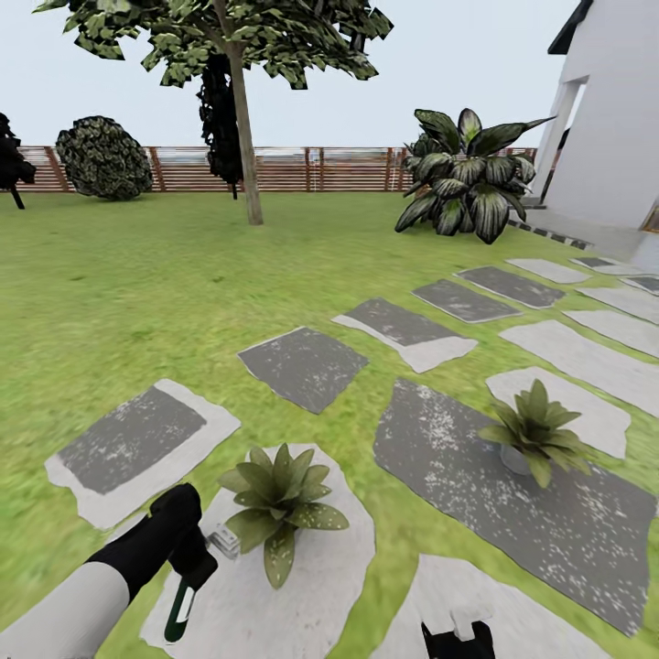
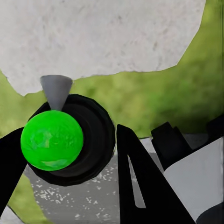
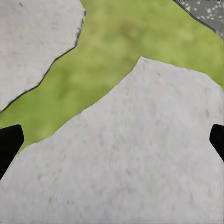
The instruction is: Pick up the pesticide atomizer in the garden and spray insectifuge to fully cover both potted plants in the garden.
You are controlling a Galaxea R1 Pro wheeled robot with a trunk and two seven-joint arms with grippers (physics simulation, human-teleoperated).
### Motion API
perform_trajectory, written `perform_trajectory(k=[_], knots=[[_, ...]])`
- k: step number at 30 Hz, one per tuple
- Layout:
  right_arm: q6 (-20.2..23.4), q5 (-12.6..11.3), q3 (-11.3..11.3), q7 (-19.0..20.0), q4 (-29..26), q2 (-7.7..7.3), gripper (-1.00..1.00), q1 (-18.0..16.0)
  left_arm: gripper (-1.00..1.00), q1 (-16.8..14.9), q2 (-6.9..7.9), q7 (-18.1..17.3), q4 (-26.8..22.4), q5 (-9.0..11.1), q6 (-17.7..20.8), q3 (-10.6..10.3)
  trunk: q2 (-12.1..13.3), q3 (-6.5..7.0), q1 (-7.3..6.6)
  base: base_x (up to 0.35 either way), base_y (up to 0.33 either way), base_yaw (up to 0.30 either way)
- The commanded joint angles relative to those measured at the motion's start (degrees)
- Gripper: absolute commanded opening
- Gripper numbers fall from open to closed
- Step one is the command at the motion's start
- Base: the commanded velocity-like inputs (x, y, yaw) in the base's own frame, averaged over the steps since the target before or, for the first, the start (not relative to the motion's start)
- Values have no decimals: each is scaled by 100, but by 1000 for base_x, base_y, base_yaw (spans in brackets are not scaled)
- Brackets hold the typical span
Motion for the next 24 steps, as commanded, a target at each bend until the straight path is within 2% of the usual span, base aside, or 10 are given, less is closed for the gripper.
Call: perform_trajectory(k=[1,6,9,11,15,19,24], knots=[[-18,16,18,1,4,-3,100,-4,-100,-13,-16,-63,-14,-74,4,-18,-2,-5,1,159,157,0],[-18,16,14,1,4,-4,100,-4,-100,-84,-41,-113,-24,-74,5,-25,-2,-5,1,97,91,0],[-18,16,13,1,4,-5,100,-4,-100,-91,12,-503,-23,-101,-15,-42,-2,-5,1,7,6,-73],[-18,16,11,1,4,-5,100,-4,-100,-92,30,-762,-39,-294,-26,-137,-2,-5,1,1,1,-245],[-18,16,13,1,4,-5,100,-4,-100,-86,30,-932,-42,-647,-44,-187,-2,-5,1,0,0,-287],[-18,16,10,1,4,-5,100,-4,-100,-84,50,-1009,-23,-721,-60,-187,-2,-5,1,0,0,-288],[-18,16,14,1,4,-5,100,-4,-100,-84,88,-1020,-20,-741,-57,-185,-2,-5,1,-107,0,-65]])
